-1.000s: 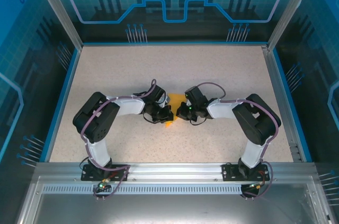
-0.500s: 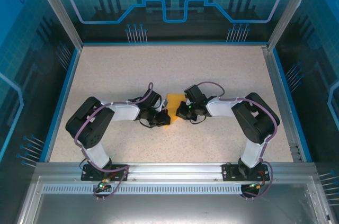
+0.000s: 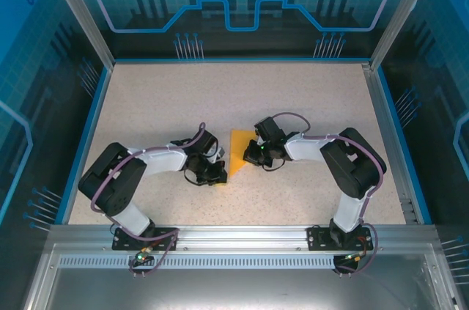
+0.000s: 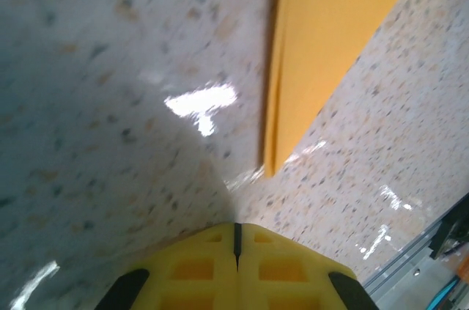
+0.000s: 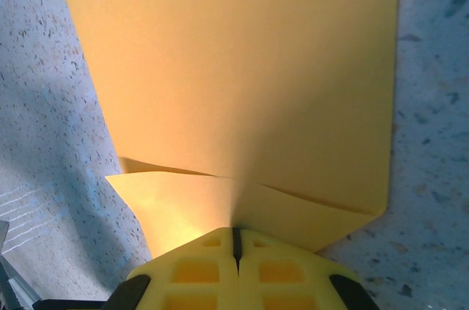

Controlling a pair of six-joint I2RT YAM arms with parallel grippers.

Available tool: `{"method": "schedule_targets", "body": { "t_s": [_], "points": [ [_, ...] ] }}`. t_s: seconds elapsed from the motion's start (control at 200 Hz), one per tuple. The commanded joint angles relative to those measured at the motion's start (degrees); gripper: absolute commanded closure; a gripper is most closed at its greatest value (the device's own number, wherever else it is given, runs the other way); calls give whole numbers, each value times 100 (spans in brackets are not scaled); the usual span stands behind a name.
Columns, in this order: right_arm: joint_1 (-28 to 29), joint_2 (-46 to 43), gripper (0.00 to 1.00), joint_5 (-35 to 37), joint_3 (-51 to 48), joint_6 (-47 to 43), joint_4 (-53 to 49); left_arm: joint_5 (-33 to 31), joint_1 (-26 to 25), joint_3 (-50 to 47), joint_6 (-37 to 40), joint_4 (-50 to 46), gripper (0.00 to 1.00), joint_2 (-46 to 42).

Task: Fold a paper plane with a square sheet of paper (pick it up from the middle)
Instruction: Third fold the triangle at the center of the table.

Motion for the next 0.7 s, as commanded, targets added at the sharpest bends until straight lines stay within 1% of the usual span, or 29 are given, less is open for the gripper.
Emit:
{"method": "schedule_targets", "body": {
  "t_s": [0.0,0.175,0.325,0.445,0.505,0.555,0.635,0.695],
  "points": [
    [-123,102,99,547,-135,-247,-933,-247,-37,267,-84,-335,95,-365],
    [-60,-137,99,443,-143,-894,-1328,-346,-51,325,-437,348,93,-538],
    [-15,-484,99,369,-220,-1541,-1689,-235,-180,405,-556,694,91,-329],
    [-16,-973,97,451,-269,-1654,-1626,-135,-325,537,-651,897,91,-84],
    [-21,-1211,91,518,-318,-1483,-1453,-95,-352,627,-691,1030,91,42],
    [-37,-1405,82,609,-405,-1254,-1245,-67,-371,709,-728,1129,91,140],
    [-101,-1648,73,813,-611,-830,-1021,-55,-419,859,-764,1260,92,263],
    [-181,-1791,66,867,-837,-542,-800,-158,-449,953,-753,1254,92,339]
  ]
}}
